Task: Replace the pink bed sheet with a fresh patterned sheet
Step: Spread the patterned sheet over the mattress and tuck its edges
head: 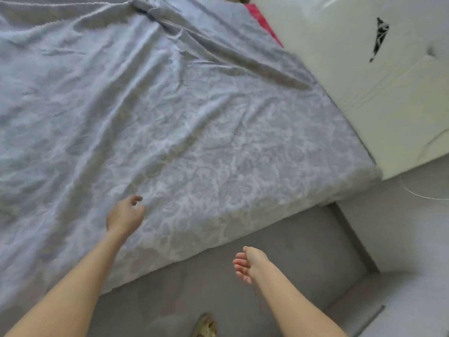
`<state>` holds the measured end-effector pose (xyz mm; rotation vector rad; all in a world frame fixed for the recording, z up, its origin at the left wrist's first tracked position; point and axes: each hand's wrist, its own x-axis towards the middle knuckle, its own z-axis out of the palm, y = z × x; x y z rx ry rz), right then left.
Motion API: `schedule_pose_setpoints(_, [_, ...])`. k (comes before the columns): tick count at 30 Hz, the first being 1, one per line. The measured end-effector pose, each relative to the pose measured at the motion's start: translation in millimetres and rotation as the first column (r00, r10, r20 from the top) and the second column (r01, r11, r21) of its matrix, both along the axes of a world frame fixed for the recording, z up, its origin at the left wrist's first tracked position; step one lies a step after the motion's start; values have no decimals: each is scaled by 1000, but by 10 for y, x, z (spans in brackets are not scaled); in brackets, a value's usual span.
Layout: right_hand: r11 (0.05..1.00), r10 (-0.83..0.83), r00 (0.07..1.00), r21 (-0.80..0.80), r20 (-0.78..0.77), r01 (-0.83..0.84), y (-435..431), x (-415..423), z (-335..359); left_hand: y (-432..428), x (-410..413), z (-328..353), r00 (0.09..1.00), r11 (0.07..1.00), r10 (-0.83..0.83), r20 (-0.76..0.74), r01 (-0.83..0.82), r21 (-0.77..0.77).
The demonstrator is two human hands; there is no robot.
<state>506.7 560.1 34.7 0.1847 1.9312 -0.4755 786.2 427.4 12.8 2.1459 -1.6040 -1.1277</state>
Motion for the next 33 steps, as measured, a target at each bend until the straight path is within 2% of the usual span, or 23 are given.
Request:
schedule_pose_setpoints(4, [976,-193,979,-118,-63,185,142,-1285,263,-226,-1582,196,978,979,-204,-29,204,-8])
schedule_pose_setpoints(8, [945,-299,942,-182,-152,271,385,-2267,386,-234,-2784,458,934,941,-338,-113,339,-13])
schedule_pose_setpoints(14, [891,-440,866,-232,-237,389,651,-3319,565,-364,-4114,956,827,823,-563,6,561,-90])
schedule_pose_setpoints(20, [912,-396,848,-260,-353,317,620,-4057,406,-658,-5174,1075,736,720,-669,104,676,-156])
schedule_pose_setpoints(22, [947,-316,842,-203,-437,250,557,-4267,346,-735,-5490,1061,700,686,-702,132,714,-140])
schedule_pose_setpoints(26, [981,-196,814,-113,-547,160,321,-4877,215,-977,-6228,849,667,661,-739,99,745,-85])
schedule_pose_setpoints(33, [992,-125,724,-68,-678,107,-314,-6275,73,-1542,-7492,458,614,616,-777,136,787,-32])
